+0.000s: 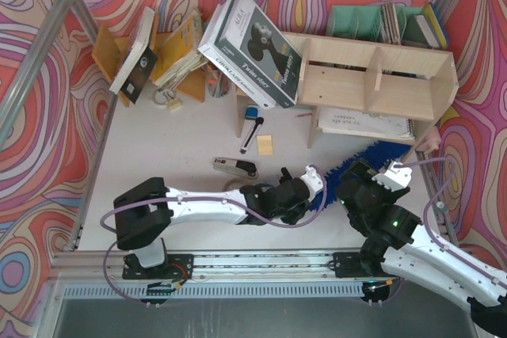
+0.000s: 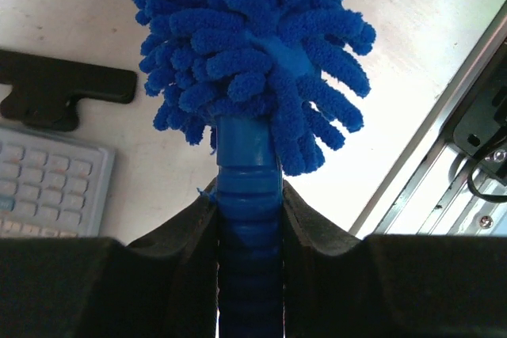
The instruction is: Dust the bookshelf with a duster
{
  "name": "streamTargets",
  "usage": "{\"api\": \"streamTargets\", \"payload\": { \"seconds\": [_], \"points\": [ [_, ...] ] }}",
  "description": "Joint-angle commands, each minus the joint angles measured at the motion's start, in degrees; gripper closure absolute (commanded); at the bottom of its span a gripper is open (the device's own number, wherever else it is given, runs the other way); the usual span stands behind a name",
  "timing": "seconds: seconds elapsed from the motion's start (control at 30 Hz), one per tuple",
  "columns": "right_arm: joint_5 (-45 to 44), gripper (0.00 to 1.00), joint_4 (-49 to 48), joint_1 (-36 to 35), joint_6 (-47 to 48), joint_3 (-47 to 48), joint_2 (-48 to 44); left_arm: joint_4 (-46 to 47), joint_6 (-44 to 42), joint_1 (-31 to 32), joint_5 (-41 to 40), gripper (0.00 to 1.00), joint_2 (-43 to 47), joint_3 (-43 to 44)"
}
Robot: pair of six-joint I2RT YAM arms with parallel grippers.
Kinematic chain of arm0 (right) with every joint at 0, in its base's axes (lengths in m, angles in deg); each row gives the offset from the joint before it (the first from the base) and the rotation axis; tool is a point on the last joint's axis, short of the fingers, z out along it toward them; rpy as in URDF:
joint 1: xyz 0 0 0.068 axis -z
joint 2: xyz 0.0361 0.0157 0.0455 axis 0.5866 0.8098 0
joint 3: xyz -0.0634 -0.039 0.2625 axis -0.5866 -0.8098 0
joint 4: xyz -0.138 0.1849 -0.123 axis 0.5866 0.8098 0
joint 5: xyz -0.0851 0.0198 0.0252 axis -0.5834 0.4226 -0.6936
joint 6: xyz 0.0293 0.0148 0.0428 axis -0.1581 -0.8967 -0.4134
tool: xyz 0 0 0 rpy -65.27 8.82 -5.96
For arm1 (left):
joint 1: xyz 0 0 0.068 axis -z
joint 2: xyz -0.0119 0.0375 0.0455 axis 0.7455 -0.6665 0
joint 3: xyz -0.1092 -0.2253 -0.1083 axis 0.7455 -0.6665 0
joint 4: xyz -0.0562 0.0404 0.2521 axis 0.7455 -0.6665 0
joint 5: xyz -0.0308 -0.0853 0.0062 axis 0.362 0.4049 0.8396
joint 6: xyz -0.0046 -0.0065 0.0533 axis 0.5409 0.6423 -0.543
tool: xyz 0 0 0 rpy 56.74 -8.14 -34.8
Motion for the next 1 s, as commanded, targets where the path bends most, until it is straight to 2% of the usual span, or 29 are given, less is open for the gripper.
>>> {"api": "streamTargets", "payload": {
  "seconds": [0.0,0.17,0.27,0.4,0.67,0.97],
  "points": [
    [-1.86,0.01,1.23,0.06,-1.03,0.13,0.47,-2.0,-3.24,0.75,3.67,1.0,-3.31,5.28],
    [-1.87,0.01,1.21,0.07,-1.09,0.17,0.48,-7.7,-6.78,3.39,3.53,1.0,-5.92,9.95],
    [-1.87,0.01,1.23,0.12,-1.06,0.16,0.48,-8.79,-5.84,3.61,1.23,1.0,-6.07,10.36],
    [-1.77,0.01,1.25,0.06,-1.04,0.17,0.27,-7.51,-3.08,3.16,-4.57,1.0,-3.39,7.86],
    [-1.61,0.01,1.17,0.06,-1.13,-0.01,0.13,-0.35,3.67,2.24,-15.12,1.0,7.51,-3.26],
    [-1.61,0.01,1.07,0.06,-0.96,-0.01,-0.05,-0.69,10.28,2.26,-23.61,1.0,13.14,-8.05]
  ]
}}
